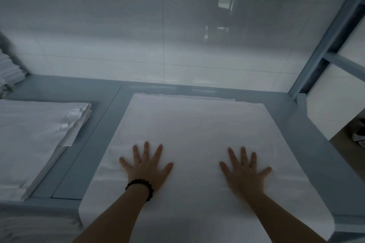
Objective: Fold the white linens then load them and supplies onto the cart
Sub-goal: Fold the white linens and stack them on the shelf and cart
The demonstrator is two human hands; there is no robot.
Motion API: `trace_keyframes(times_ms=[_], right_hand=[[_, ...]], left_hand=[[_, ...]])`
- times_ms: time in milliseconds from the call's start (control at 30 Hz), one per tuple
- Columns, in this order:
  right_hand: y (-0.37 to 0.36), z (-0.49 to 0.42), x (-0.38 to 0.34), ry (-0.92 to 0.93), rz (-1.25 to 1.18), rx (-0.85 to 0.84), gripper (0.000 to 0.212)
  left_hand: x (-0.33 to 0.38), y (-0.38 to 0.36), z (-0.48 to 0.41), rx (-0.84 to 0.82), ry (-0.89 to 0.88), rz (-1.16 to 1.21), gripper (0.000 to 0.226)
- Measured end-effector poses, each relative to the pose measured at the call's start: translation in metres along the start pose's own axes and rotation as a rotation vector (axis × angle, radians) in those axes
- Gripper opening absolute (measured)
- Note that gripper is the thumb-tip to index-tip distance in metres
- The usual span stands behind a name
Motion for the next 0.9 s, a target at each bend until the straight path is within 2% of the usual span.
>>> trace_keyframes(times_ms=[400,567,667,733,900], right_hand=[[-0.008,-0.095,-0.019,0.019,-0.015,0.072,0.069],[-0.002,-0.116,-0.029,0.021,-0.016,0.037,0.066],[0.004,-0.097,-0.041,0.022,-0.075,0.028,0.063],[0.004,-0.067,-0.062,0.104,-0.092,0.056,0.064],[-0.002,-0.015,-0.090,0.216,-0.045,0.038,0.064]], left_hand=[[0.020,-0.006,-0.092,0.047,-0.001,0.000,0.086],[0.025,-0.008,-0.118,0.052,-0.003,-0.003,0.087],[0.025,-0.009,-0.123,0.048,0.002,-0.005,0.088],[0.026,-0.009,-0.122,0.044,-0.006,-0.004,0.087],[0.037,0.005,-0.108,0.004,-0.027,0.023,0.065]])
Point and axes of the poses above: each hand's wrist, its own z-axis away from the middle knuckle, its own y-axis out of the back of the hand, x = y × z, the point moved 9 cm from there along -z, towards the middle knuckle, and after that the axes turned 13 degrees about x, right-handed, at the moved point
